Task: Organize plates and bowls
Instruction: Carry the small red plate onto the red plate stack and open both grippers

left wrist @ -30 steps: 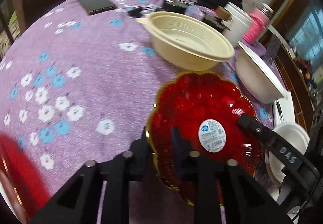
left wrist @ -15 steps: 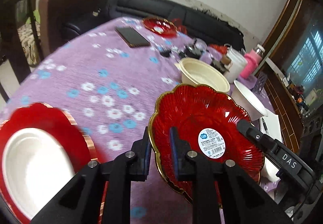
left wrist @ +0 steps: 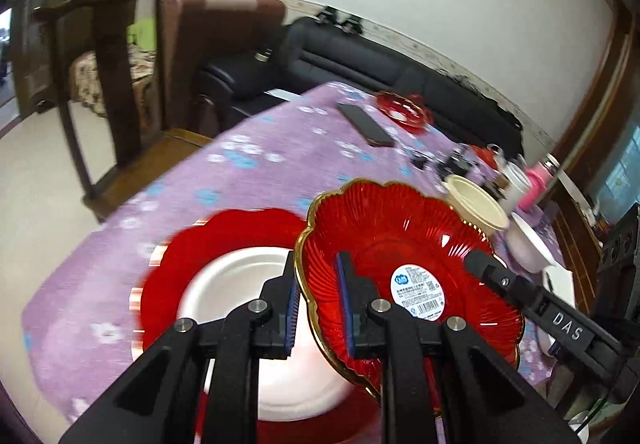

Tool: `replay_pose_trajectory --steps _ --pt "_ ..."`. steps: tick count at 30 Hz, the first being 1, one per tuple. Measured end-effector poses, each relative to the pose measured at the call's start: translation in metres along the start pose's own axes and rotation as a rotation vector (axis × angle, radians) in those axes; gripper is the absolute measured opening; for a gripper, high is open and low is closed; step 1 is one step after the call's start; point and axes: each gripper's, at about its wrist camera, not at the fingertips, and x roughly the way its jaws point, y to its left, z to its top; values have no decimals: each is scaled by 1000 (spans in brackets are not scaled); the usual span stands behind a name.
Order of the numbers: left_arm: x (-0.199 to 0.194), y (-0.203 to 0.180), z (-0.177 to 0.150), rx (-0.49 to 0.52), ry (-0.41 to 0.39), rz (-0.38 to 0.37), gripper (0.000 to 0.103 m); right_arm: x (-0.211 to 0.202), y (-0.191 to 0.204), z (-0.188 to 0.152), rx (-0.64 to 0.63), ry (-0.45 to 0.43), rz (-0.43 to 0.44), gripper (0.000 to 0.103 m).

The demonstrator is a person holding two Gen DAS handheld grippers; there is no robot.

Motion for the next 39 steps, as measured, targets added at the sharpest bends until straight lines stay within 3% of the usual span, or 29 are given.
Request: replay_pose_trajectory --steps 11,21,25,28,29,32,33,38,39 --pt "9 64 -11 -76 40 52 17 48 41 -29 -72 95 -31 24" --pt "22 77 -23 -74 98 62 17 61 50 -37 -138 102 -114 24" --pt "19 77 -24 -66 92 64 24 61 57 -40 -199 75 -170 24" --pt "10 76 -22 -64 62 69 35 58 61 -40 -230 54 -183 25" --pt "7 76 -21 -66 50 71 44 57 61 -39 -235 41 -190 27" --pt "-7 73 -19 -62 -1 87 58 48 60 -37 -229 6 -185 47" --pt "-10 72 -18 -57 -14 90 58 45 59 -36 -227 -6 -185 53" --pt "-24 60 -19 -23 -57 95 66 21 59 -34 -247 -87 -258 59" --pt "-25 57 -19 -16 -59 94 66 16 59 -34 -254 -107 -284 66"
